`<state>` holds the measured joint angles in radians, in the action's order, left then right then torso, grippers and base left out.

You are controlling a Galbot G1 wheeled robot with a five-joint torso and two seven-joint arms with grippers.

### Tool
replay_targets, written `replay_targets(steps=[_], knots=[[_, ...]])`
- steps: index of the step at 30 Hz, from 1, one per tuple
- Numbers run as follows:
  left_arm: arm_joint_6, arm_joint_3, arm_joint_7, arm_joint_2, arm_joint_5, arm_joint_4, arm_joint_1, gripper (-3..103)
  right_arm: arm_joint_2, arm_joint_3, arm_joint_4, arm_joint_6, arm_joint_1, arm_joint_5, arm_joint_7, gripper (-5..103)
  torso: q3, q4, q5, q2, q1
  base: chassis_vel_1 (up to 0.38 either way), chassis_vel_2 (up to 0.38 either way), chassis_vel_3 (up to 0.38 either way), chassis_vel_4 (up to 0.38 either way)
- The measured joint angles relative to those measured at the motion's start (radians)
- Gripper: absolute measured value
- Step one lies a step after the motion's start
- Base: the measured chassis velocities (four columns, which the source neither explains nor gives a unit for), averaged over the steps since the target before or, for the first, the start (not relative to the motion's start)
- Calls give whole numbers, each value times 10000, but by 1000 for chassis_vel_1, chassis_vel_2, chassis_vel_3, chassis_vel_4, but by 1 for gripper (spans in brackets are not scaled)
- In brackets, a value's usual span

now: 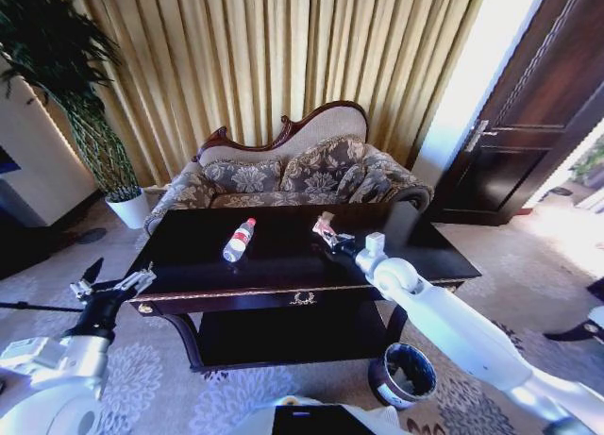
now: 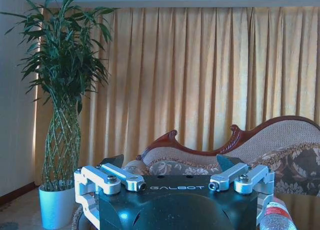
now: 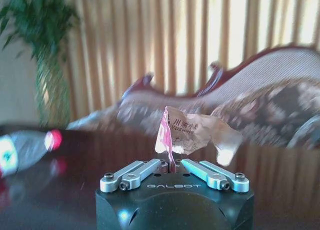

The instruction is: Move to the front of the table and place the trash on the table into the trash bin.

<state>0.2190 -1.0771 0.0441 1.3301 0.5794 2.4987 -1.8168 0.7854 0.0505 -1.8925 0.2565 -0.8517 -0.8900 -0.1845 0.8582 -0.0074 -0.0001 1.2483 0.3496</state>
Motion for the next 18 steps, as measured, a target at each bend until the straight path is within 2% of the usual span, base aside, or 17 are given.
replay_targets(steps=[3, 8, 11, 14, 16, 18], knots=[[-10, 5, -7, -54, 66, -67, 95, 100, 25, 985, -627, -693, -933, 331, -577, 0, 0, -2, 0, 0, 0, 0, 0, 0, 0], [-21, 5, -19, -78, 149, -94, 153, 100, 214, 1881, -1379, -1049, -2182, 982, -1343, 0, 0, -2, -1, 0, 0, 0, 0, 0, 0], [-146, -37, -80, -77, 197, -133, 109, 100, 634, 2733, -2036, -1101, -3445, 1476, -1770, 0, 0, -2, 1, 1, -1, 0, 0, 0, 0], [-212, -88, -153, -82, 229, -168, 83, 100, 973, 3364, -2417, -1103, -4262, 1859, -1796, 0, -1, -1, 3, 0, -1, 0, 0, 0, 0], [-267, -140, -177, -108, 301, -202, 63, 100, 1455, 4273, -2978, -1103, -5455, 2204, -1599, 0, -1, -1, -1, 1, -1, 0, 0, 0, 0], [-275, -140, -183, -112, 316, -205, 61, 100, 1595, 4536, -3152, -1104, -5814, 2287, -1516, 0, -1, -3, 0, 0, -1, 0, 0, 0, 0]])
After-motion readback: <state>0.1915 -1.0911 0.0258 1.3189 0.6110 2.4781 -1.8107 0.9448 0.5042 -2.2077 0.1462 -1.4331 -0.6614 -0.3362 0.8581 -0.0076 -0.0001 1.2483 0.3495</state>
